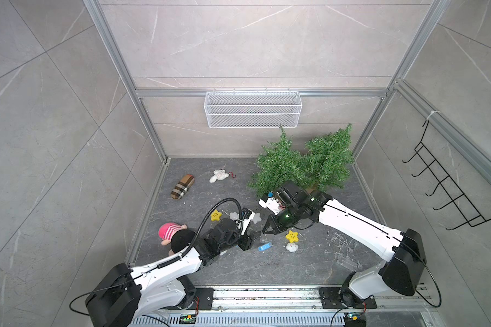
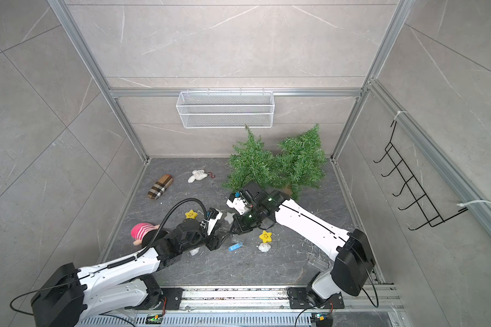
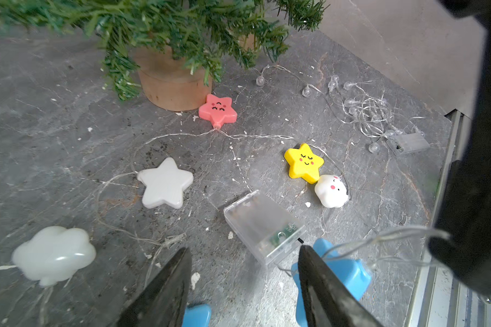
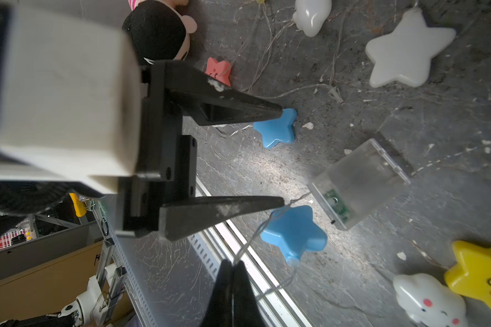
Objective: Wrap string light around the christmas tree
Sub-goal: Pick up the light string from the center of the board, then move the christmas tree to the center of the board.
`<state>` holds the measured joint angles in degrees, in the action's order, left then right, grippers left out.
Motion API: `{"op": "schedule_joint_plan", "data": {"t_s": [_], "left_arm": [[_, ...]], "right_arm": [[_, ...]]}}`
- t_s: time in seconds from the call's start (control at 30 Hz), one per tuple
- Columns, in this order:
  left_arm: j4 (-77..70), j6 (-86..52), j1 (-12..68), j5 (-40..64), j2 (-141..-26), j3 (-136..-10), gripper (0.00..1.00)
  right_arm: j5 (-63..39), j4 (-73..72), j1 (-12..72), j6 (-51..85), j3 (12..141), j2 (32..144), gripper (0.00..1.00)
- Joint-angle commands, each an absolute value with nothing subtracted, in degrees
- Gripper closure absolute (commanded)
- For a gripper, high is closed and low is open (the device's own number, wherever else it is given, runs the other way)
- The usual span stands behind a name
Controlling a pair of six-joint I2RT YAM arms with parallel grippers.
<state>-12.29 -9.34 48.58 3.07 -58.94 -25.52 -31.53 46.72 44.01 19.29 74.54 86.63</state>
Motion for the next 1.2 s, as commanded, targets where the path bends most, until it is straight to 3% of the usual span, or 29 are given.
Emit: {"op": "schedule_joint_plan", "data": {"t_s": [0.0, 0.17, 0.43, 0.73, 0.83, 1.03, 1.1, 1.17], "left_arm": [[-11.45, -7.71, 48.21, 4.62, -55.37, -25.91, 0.32], [-14.14, -9.60, 48.52, 10.97, -60.99, -27.33, 0.29], [-26.06, -9.80, 48.52, 9.93, -68.88, -29.55, 0.40], [-29.64, -11.54, 48.49, 8.89, -68.30, -26.57, 0.80], [-28.04, -10.88, 48.35, 7.13, -66.23, -26.18, 1.00], [-21.28, -10.94, 45.99, 4.21, -58.71, -26.71, 1.00], [-19.37, -11.00, 45.02, 5.49, -56.38, -27.27, 1.00], [-16.18, -10.21, 44.93, 6.81, -54.73, -28.56, 1.00]], "right_arm": [[-30.94, 46.75, 43.79, 19.57, 76.15, 87.09, 1.00], [-31.81, 44.54, 43.77, 20.95, 76.90, 88.32, 1.00], [-35.78, 40.37, 43.78, 23.56, 74.63, 88.46, 1.00], [-35.47, 35.91, 43.44, 25.46, 73.10, 89.12, 1.00], [-35.09, 34.81, 42.25, 25.85, 72.16, 88.32, 0.92], [-32.03, 32.77, 35.79, 27.15, 65.92, 82.98, 0.63], [-26.79, 32.43, 33.05, 28.31, 62.58, 81.37, 0.62], [-20.11, 30.83, 29.55, 30.96, 58.39, 80.12, 0.74]]}}
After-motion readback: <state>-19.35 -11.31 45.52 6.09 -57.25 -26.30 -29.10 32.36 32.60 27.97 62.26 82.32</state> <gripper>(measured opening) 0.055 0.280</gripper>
